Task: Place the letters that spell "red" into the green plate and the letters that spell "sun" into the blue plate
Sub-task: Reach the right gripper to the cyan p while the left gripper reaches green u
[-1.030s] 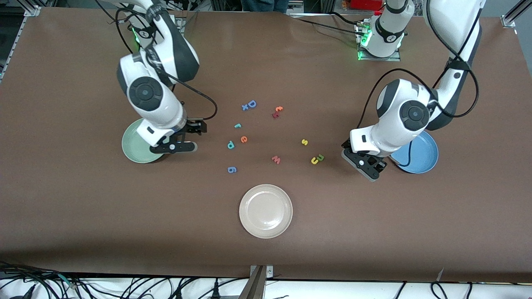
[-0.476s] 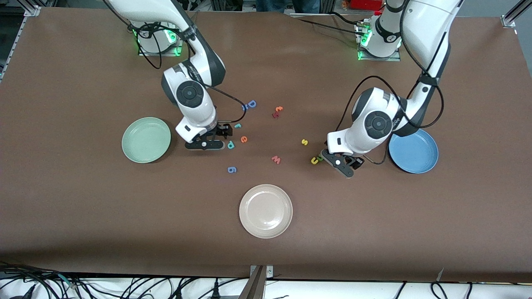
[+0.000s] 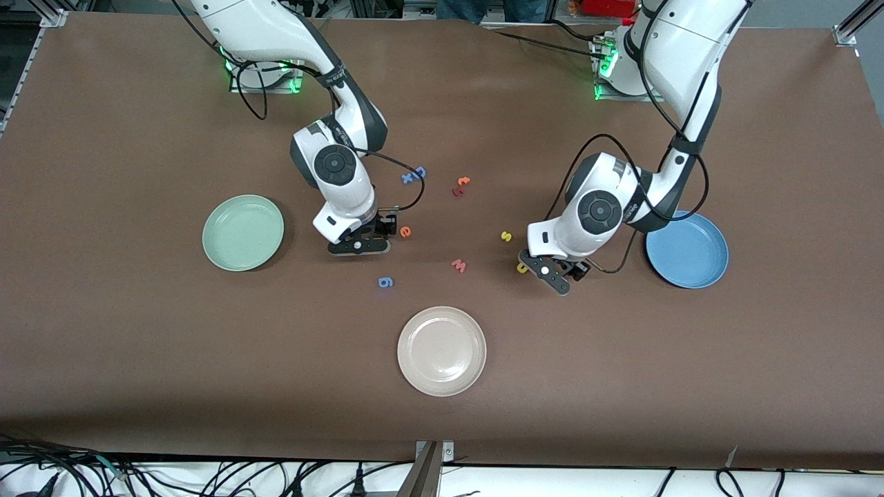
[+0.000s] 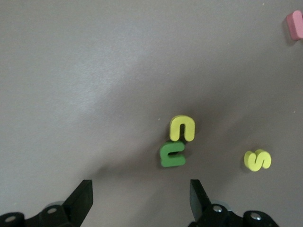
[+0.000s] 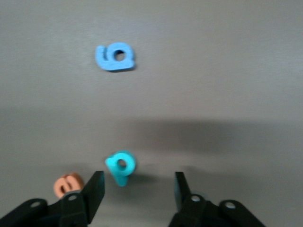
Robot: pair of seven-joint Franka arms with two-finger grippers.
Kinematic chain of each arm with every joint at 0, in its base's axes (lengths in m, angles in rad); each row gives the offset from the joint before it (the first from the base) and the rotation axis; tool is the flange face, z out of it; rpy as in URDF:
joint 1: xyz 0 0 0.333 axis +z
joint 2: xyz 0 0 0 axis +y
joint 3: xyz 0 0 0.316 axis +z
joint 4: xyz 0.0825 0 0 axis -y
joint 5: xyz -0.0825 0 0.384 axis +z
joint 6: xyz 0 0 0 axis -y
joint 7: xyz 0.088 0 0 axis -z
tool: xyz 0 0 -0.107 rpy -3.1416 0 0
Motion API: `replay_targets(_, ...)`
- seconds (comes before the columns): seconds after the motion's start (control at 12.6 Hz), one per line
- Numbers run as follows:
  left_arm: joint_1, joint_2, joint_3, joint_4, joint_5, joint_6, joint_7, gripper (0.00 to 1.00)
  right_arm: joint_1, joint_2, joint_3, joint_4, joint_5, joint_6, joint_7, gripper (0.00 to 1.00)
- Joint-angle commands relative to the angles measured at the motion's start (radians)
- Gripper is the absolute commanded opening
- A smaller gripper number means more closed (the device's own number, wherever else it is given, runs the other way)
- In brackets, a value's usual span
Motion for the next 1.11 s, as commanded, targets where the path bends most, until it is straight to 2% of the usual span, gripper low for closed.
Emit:
replay_targets(0.0, -0.033, 0.039, 0.016, 0.035, 0.031, 0.029, -0.073, 0.91, 0.007, 0.023, 0.006, 0.012, 0.032, 0.039, 0.007, 0.64)
replay_targets(0.24, -0.043, 0.072, 0.018, 0.035, 0.028, 0.077, -0.108, 0.9, 0.017, 0.052, 0.006, 0.011, 0.033, 0.085, 0.007, 0.56)
replay_targets(0.55, -0.049, 0.082, 0.018, 0.035, 0.031, 0.083, -0.111, 0.9, 0.017, 0.058, 0.005, 0.008, 0.032, 0.094, -0.007, 0.5)
replay_targets(0.79, -0.05, 0.096, 0.021, 0.03, 0.031, 0.121, -0.111, 0.85, 0.019, 0.06, 0.003, 0.008, 0.027, 0.097, -0.008, 0.35)
replay_targets(1.03, -0.069, 0.101, 0.038, 0.03, 0.031, 0.121, -0.11, 0.85, 0.021, 0.054, 0.003, 0.006, 0.022, 0.094, -0.019, 0.1)
